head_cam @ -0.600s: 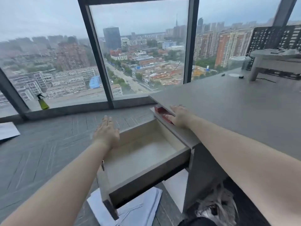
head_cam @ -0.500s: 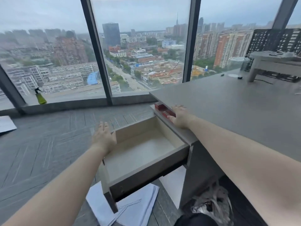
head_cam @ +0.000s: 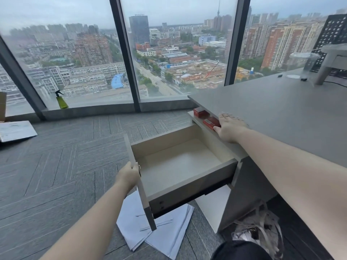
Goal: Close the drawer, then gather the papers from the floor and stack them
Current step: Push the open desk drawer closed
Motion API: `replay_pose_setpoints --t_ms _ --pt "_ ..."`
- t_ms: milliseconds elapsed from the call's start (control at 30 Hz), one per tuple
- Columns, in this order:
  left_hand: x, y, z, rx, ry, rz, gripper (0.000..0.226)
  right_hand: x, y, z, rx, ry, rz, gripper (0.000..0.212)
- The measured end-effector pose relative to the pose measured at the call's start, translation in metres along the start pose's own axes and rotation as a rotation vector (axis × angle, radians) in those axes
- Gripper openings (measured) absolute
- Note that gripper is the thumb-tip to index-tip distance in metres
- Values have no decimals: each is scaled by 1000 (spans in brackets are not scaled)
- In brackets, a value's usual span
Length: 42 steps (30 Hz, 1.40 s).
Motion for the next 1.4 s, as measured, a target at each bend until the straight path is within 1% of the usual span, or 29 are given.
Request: replay_pose_setpoints --t_ms 133,167,267,433,600,700,900,967,1067,1200,1267,1367,1400 --pt "-21 -6 28 151 -147 61 26 0 13 -1 13 12 -46 66" --pt "-26 -5 37 200 -155 87 27 0 16 -2 8 19 -56 66" --pt "-41 8 66 274 -177 123 44 -2 27 -5 11 57 -82 64" --pt "-65 25 120 361 -105 200 54 -7 44 -8 17 111 -139 61" --pt "-89 43 163 414 31 289 55 -11 53 -13 13 172 -189 58" --pt "-101 51 182 420 102 332 57 -12 59 -13 10 176 -203 59" --pt "-114 59 207 467 134 373 60 -13 67 -13 2 177 -205 57" --pt "-117 61 214 471 149 381 61 -12 68 -13 2 175 -208 57" --pt "-120 64 220 435 177 392 59 -12 68 -13 1 181 -215 57" --pt "-117 66 219 441 138 421 60 -12 66 -14 -7 196 -224 59" --pt "-117 71 216 379 189 439 60 -12 64 -14 -9 195 -226 60" --pt "-118 80 211 240 297 467 56 -12 64 -14 -13 197 -232 60" --pt "-117 84 211 222 310 463 55 -13 64 -14 -15 198 -233 60"
Point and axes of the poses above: each hand's wrist, its own y-axis towards the middle knuckle, its own z-axis out of the palm, x = y × z, the point moved 3 cm from there along y, towards the middle knuckle, and after that the axes turned 9 degrees about -y, right-handed, at the moved point
